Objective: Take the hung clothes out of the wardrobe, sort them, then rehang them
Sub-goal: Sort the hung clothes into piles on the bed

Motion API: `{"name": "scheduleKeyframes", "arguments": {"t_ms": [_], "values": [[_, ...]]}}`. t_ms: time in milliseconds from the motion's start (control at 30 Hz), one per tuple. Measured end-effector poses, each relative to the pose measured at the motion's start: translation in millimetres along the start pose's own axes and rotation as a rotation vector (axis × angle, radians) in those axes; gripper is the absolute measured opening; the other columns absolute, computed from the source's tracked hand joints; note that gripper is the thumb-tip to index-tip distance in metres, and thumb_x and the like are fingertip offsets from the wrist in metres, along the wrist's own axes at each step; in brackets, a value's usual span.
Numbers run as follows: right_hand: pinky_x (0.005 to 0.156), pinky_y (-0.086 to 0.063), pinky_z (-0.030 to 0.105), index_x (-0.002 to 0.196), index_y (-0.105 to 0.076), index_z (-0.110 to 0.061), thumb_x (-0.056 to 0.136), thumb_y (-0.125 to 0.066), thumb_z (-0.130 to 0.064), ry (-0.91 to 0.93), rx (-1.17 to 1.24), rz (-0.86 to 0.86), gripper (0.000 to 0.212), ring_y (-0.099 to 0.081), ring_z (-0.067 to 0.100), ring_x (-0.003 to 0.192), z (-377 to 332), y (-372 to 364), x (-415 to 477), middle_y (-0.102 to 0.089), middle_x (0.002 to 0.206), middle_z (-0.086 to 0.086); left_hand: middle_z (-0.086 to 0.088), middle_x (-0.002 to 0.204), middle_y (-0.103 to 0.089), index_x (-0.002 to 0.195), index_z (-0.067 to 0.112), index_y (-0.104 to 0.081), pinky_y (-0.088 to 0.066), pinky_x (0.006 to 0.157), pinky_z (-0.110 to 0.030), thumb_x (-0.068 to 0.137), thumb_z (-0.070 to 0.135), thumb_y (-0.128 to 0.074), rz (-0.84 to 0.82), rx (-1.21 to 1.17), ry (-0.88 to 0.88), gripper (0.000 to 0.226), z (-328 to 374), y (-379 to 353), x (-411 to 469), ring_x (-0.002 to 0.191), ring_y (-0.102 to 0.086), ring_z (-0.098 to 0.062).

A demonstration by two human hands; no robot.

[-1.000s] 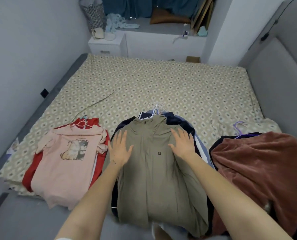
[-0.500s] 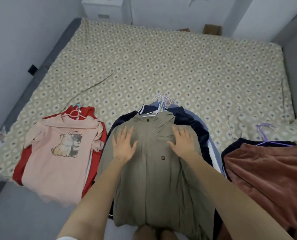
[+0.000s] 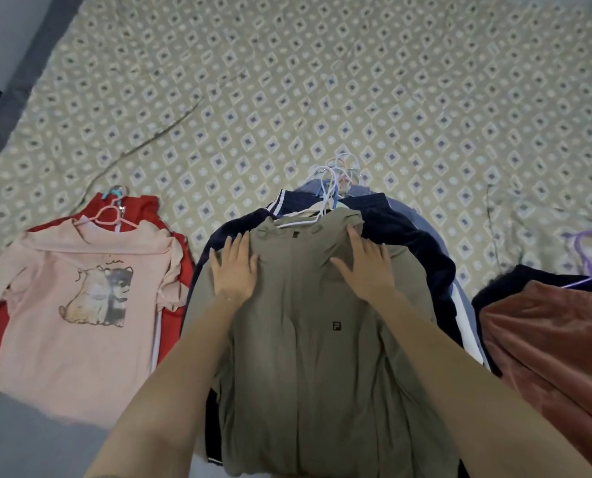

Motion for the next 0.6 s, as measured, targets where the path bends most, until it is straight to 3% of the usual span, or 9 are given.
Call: {"name": "scheduleKeyframes", "arguments": {"t_ms": [100,200,267,333,400,467,533,600], "values": [[0.118,-0.019,0.046,0.156,0.005,-0.026,0.098,-0.030,-0.062,-0.009,0.008,0.038,0.077,-0.050,0.032,0.122,0.7,-5.3,3.1,-0.055,0.131,0.010,-0.004,0.157,-0.033,0.155,0.018,-0.025,-0.001,0.120,-0.049,0.107,0.033,-0.031,0.049,-0.063,0.007,0.051,-4.7,-7.7,6.7,0.147,-0.023,-0.021],[0.103,-0.037,0.044,0.157,-0.004,-0.024,0.097,-0.032,-0.062,-0.010,0.018,0.112,0.076,-0.057,0.032,0.107,1.4,-2.0,-3.5,-0.061,0.116,0.010,-0.014,0.132,-0.055,0.139,0.009,-0.048,-0.021,0.115,-0.052,0.105,0.030,-0.040,0.143,-0.059,-0.030,0.041,-4.2,-2.7,8.7,0.125,-0.046,-0.035],[0.093,-0.040,0.044,0.155,-0.012,-0.020,0.098,-0.034,-0.060,-0.027,0.033,0.121,0.073,-0.057,0.032,0.105,1.0,2.6,-12.7,-0.062,0.114,0.009,-0.018,0.114,-0.060,0.121,0.003,-0.058,-0.038,0.099,-0.050,0.105,0.027,-0.043,0.171,-0.092,-0.071,0.033,-2.0,4.4,5.3,0.107,-0.053,-0.040],[0.084,-0.042,0.044,0.149,-0.026,-0.014,0.099,-0.037,-0.055,-0.030,0.047,0.153,0.066,-0.059,0.033,0.100,-0.3,10.9,-23.8,-0.064,0.110,0.010,-0.018,0.106,-0.059,0.110,0.001,-0.059,-0.041,0.081,-0.046,0.105,0.025,-0.042,0.158,-0.132,-0.108,0.030,0.4,12.7,-2.9,0.098,-0.052,-0.038],[0.070,-0.038,0.040,0.135,-0.042,-0.010,0.100,-0.039,-0.050,-0.009,0.049,0.195,0.053,-0.059,0.033,0.090,-1.4,20.6,-36.3,-0.065,0.097,0.011,-0.015,0.102,-0.058,0.106,0.002,-0.059,-0.037,0.071,-0.042,0.105,0.026,-0.043,0.153,-0.149,-0.137,0.030,2.5,22.6,-15.8,0.094,-0.050,-0.034],[0.063,-0.034,0.039,0.109,-0.054,-0.009,0.103,-0.039,-0.043,0.017,0.063,0.208,0.037,-0.058,0.035,0.082,-2.9,29.2,-50.7,-0.063,0.087,0.013,-0.011,0.095,-0.056,0.100,0.004,-0.058,-0.033,0.065,-0.038,0.104,0.030,-0.043,0.170,-0.168,-0.161,0.030,5.1,34.9,-31.7,0.089,-0.049,-0.031],[0.063,-0.036,0.041,0.084,-0.049,-0.011,0.104,-0.039,-0.034,0.033,0.122,0.211,0.032,-0.058,0.036,0.078,-7.4,38.8,-66.6,-0.061,0.080,0.013,-0.007,0.090,-0.054,0.097,0.007,-0.058,-0.037,0.063,-0.040,0.104,0.032,-0.042,0.179,-0.199,-0.204,0.031,11.1,48.4,-47.4,0.085,-0.050,-0.028],[0.063,-0.038,0.041,0.074,-0.043,-0.013,0.104,-0.041,-0.030,0.044,0.197,0.222,0.034,-0.056,0.034,0.073,-15.9,50.8,-84.2,-0.055,0.073,0.007,-0.003,0.087,-0.053,0.098,0.010,-0.061,-0.042,0.066,-0.042,0.104,0.032,-0.043,0.175,-0.225,-0.263,0.029,19.4,61.5,-61.5,0.084,-0.050,-0.026]]}}
Point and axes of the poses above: each hand's wrist, its own x-axis towards the middle knuckle, its own y-axis out of the back of the hand, z = x × y, the point moved 6 cm from there along x, towards the middle knuckle
